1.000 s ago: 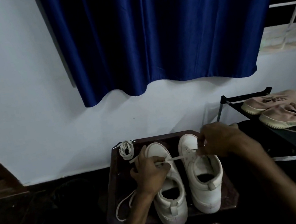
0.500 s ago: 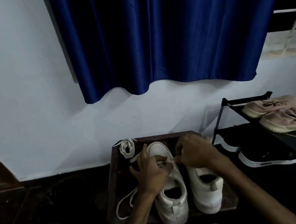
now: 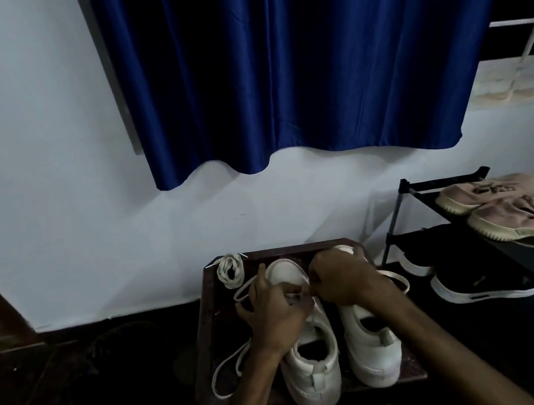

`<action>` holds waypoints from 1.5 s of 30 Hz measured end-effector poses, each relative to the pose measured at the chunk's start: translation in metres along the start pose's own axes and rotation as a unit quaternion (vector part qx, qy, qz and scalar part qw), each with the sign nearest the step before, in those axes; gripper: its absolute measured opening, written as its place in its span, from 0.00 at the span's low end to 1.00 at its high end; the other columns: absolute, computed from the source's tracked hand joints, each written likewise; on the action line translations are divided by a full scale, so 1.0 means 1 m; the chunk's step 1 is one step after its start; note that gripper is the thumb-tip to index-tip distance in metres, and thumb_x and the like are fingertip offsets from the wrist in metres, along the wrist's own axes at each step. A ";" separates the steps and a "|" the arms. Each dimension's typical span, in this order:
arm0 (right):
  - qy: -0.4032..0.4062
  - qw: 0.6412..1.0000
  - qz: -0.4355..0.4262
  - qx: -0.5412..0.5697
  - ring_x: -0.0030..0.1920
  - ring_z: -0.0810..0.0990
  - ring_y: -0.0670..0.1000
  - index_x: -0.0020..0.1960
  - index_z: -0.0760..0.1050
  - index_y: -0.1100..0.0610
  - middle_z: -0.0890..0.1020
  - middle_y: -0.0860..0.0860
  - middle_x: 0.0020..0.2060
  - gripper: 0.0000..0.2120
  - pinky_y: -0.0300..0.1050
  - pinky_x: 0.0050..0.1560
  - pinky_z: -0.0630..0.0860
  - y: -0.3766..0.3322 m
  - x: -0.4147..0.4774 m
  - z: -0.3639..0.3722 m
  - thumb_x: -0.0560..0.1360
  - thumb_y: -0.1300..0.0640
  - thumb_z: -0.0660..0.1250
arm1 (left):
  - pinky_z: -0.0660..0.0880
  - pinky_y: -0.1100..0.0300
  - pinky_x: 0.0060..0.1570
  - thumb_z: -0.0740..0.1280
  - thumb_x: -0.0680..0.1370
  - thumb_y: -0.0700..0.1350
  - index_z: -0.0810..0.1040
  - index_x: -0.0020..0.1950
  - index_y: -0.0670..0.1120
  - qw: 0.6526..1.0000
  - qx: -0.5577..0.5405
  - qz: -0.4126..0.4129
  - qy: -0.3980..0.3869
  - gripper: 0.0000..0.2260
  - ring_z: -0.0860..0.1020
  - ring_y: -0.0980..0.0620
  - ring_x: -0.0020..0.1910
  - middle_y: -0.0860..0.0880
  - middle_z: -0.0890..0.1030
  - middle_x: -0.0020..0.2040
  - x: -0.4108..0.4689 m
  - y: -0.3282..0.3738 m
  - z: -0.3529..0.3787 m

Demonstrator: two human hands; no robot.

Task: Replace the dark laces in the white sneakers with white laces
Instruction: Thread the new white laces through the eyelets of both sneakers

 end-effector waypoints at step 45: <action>0.026 0.999 -0.003 0.036 0.59 0.76 0.53 0.49 0.81 0.48 0.81 0.49 0.53 0.10 0.58 0.63 0.70 0.011 -0.002 0.006 0.72 0.45 0.66 | 0.38 0.37 0.72 0.69 0.74 0.55 0.78 0.54 0.52 0.998 0.054 -0.022 -0.020 0.12 0.46 0.52 0.78 0.51 0.48 0.80 0.002 -0.003 0.003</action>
Point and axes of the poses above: each hand's wrist, its own x-axis towards the middle knuckle, its own z-axis out of the palm, y = z × x, the point moved 6 cm from there along x, towards the middle knuckle
